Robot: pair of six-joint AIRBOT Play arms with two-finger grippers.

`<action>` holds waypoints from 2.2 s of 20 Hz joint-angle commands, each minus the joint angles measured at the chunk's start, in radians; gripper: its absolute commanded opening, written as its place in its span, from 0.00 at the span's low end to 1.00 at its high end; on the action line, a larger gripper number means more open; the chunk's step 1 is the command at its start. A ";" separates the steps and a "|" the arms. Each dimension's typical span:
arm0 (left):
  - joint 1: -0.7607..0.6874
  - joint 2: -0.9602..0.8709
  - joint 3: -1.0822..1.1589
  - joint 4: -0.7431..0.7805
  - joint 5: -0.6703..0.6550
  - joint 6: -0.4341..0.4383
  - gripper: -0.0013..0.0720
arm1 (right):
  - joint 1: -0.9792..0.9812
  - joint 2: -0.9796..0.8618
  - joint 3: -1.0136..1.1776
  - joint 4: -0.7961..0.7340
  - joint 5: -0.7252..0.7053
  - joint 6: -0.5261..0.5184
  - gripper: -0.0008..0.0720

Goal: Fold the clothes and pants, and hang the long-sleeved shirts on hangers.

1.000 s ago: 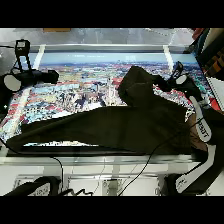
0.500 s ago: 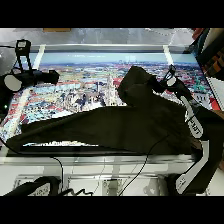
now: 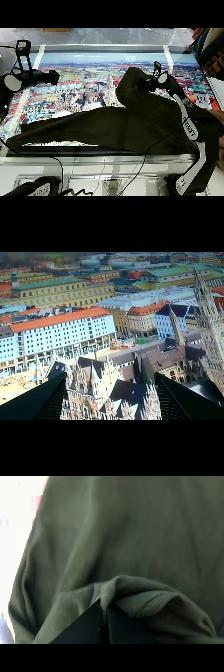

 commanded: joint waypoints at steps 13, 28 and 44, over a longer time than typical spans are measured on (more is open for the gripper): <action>-0.291 -0.134 0.001 -0.130 0.001 -0.090 0.83 | -0.016 0.538 0.016 -0.129 1.004 -0.372 0.04; -0.456 -0.492 0.025 -0.647 0.216 -0.132 1.00 | -0.016 0.871 -0.382 -0.130 1.031 -0.378 0.18; -0.512 -0.949 0.575 -0.474 0.159 -0.131 0.94 | -0.016 0.874 -0.381 -0.103 0.937 -0.352 0.86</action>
